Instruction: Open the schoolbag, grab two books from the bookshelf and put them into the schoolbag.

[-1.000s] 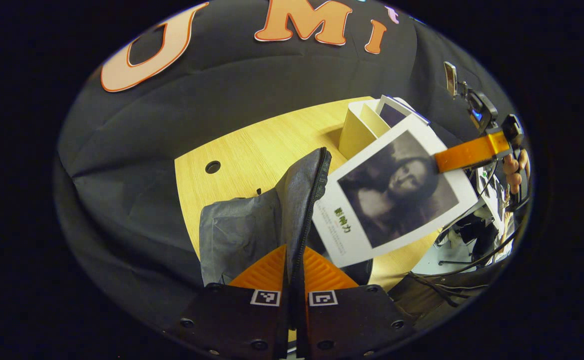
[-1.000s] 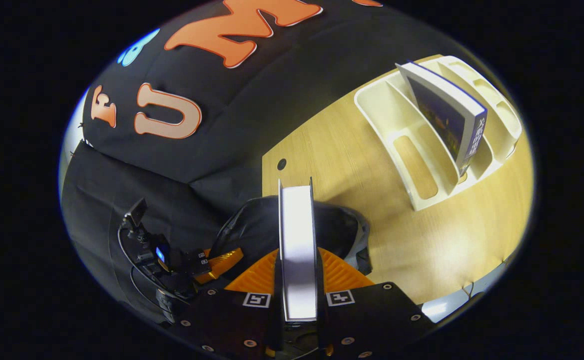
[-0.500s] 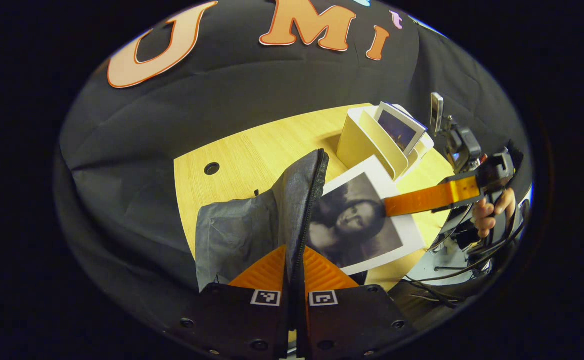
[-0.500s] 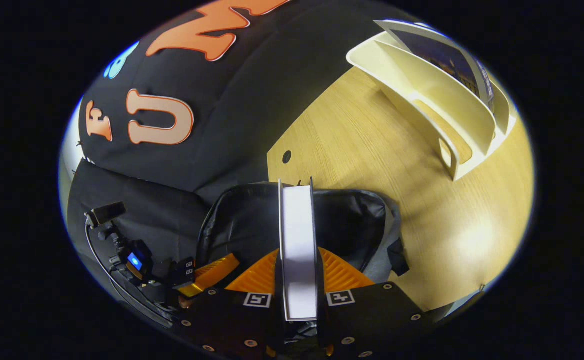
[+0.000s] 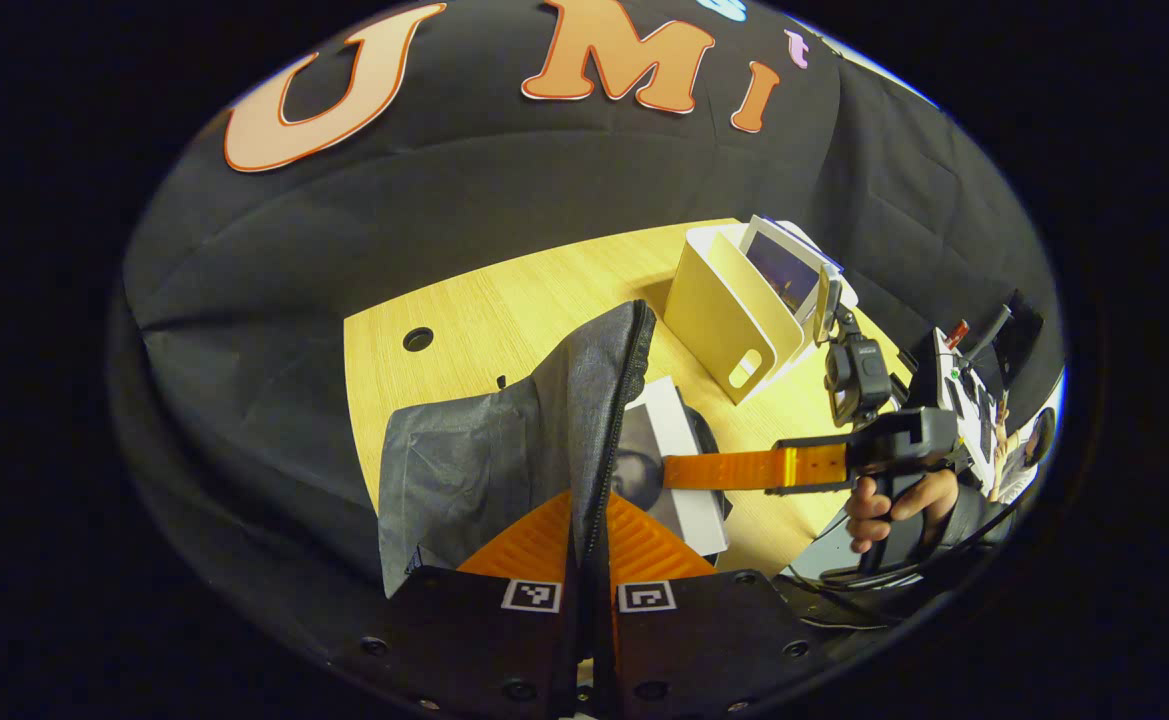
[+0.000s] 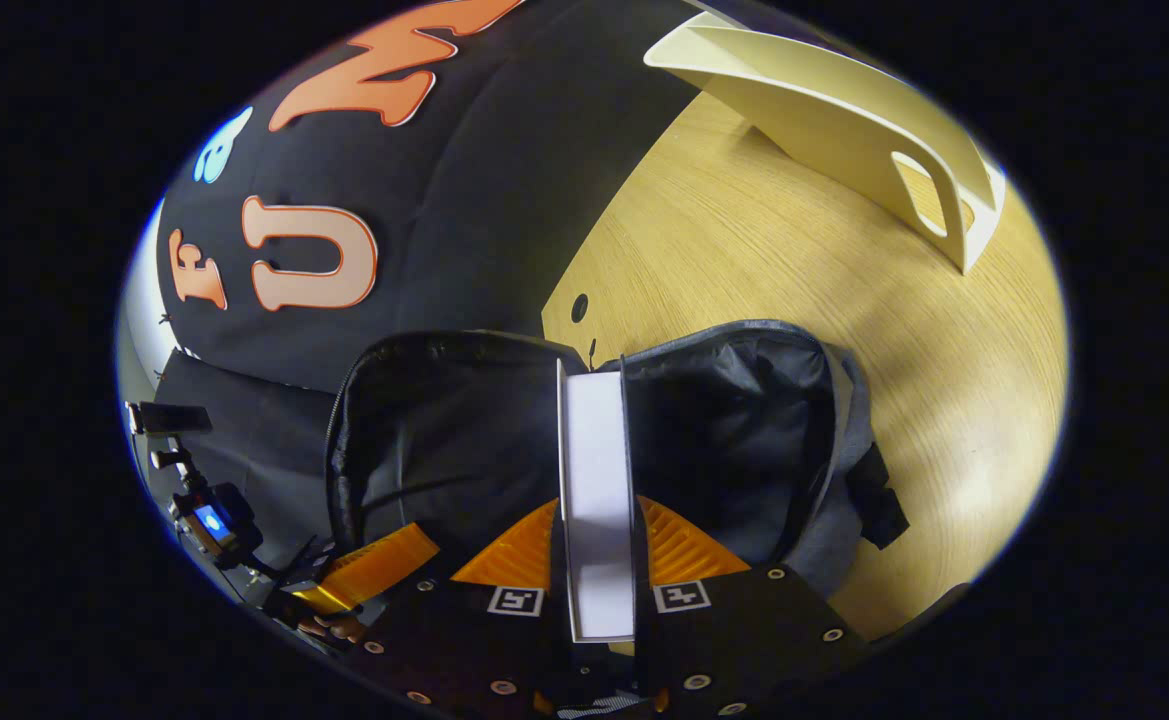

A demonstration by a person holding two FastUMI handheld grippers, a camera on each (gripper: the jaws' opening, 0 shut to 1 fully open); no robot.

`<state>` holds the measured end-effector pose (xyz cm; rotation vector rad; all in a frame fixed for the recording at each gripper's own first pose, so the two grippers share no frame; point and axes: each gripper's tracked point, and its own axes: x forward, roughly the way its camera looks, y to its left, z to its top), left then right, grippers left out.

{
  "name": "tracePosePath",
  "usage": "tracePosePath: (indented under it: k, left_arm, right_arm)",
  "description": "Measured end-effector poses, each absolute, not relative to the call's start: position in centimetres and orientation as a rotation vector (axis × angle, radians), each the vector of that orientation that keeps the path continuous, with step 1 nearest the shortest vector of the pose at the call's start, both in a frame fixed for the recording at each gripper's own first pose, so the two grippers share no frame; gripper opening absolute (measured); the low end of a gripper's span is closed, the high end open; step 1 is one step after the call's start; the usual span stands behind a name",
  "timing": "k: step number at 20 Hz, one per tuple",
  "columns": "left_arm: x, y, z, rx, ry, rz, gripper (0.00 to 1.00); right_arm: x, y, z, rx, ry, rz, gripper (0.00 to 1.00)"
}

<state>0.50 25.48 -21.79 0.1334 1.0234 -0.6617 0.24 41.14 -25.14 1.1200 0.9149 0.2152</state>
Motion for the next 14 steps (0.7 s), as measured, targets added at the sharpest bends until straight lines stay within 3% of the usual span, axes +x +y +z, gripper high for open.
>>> tracePosePath:
  k: [3,4,6,8,10,14]
  left_arm:
    - [0.4,25.4,-21.8,0.113,1.029,-0.652,0.07]
    - [0.5,25.6,-22.0,0.109,1.030,-0.646,0.07]
    - [0.6,25.6,-22.1,0.103,1.033,-0.634,0.07]
    - [0.6,25.3,-22.5,0.096,1.038,-0.614,0.07]
    - [0.3,25.1,-22.7,0.091,1.041,-0.604,0.07]
    - [-0.2,24.7,-23.2,0.076,1.056,-0.584,0.07]
  right_arm:
    - [0.5,41.8,-25.1,1.125,0.940,0.217,0.33]
    - [0.2,41.2,-24.9,1.114,0.956,0.208,0.23]
    - [-0.4,40.2,-24.9,1.056,0.990,0.196,0.68]
    - [-1.4,39.0,-25.2,0.965,1.047,0.196,0.87]
    - [-2.2,38.1,-24.8,0.907,1.084,0.208,0.95]
    - [-2.4,35.4,-23.3,0.816,1.093,0.221,0.96]
